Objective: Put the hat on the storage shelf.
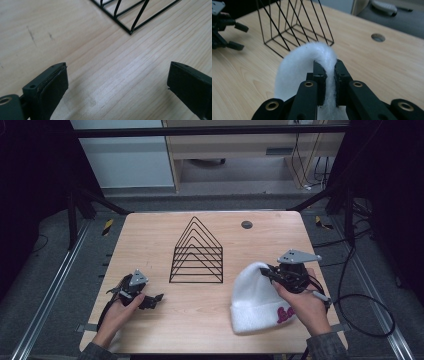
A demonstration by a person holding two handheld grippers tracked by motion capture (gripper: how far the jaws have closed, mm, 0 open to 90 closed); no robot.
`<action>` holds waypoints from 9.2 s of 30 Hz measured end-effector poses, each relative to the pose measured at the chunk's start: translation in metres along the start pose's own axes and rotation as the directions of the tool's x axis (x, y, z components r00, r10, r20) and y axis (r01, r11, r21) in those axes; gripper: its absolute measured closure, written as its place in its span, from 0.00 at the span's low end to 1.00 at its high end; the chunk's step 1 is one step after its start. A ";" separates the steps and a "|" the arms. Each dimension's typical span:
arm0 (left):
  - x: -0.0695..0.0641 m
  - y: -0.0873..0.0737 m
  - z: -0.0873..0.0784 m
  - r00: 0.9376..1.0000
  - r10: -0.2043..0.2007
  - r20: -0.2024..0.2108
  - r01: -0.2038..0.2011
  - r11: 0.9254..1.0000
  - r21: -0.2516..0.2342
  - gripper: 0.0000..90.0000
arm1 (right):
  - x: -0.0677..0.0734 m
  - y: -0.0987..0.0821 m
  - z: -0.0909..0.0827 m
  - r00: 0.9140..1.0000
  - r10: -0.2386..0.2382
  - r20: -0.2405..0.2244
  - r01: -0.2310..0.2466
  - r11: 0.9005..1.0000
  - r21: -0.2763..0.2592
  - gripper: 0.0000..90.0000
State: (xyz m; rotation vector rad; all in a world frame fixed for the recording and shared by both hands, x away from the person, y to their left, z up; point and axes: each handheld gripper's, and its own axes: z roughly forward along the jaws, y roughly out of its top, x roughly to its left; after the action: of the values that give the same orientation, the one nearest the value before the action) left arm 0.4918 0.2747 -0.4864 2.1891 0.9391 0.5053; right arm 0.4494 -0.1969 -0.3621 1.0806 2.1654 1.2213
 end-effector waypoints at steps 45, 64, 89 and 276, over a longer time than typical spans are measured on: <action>-0.041 0.154 -0.076 0.975 0.198 0.097 -0.173 0.961 -0.217 0.18 | 0.046 0.177 -0.032 0.992 -0.111 0.051 0.122 0.935 -0.334 0.92; -0.034 0.179 -0.079 0.972 0.147 0.181 -0.096 0.961 -0.259 0.22 | 0.060 0.210 -0.011 0.984 -0.148 0.103 0.175 0.922 -0.345 0.92; -0.016 0.192 -0.071 0.968 0.139 0.210 -0.077 0.958 -0.276 0.82 | 0.088 0.235 0.009 0.985 -0.172 0.019 0.167 0.911 -0.377 0.92; 0.017 0.052 0.017 0.994 -0.034 0.105 0.044 0.995 -0.090 0.84 | 0.090 0.116 0.128 0.981 -0.161 -0.110 0.165 0.986 0.030 0.91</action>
State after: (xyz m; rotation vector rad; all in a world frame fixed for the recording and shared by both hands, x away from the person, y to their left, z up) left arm 0.5374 0.2541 -0.4591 2.0889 0.8838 0.4046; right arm 0.5305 -0.0230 -0.3294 0.8508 2.3167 1.1912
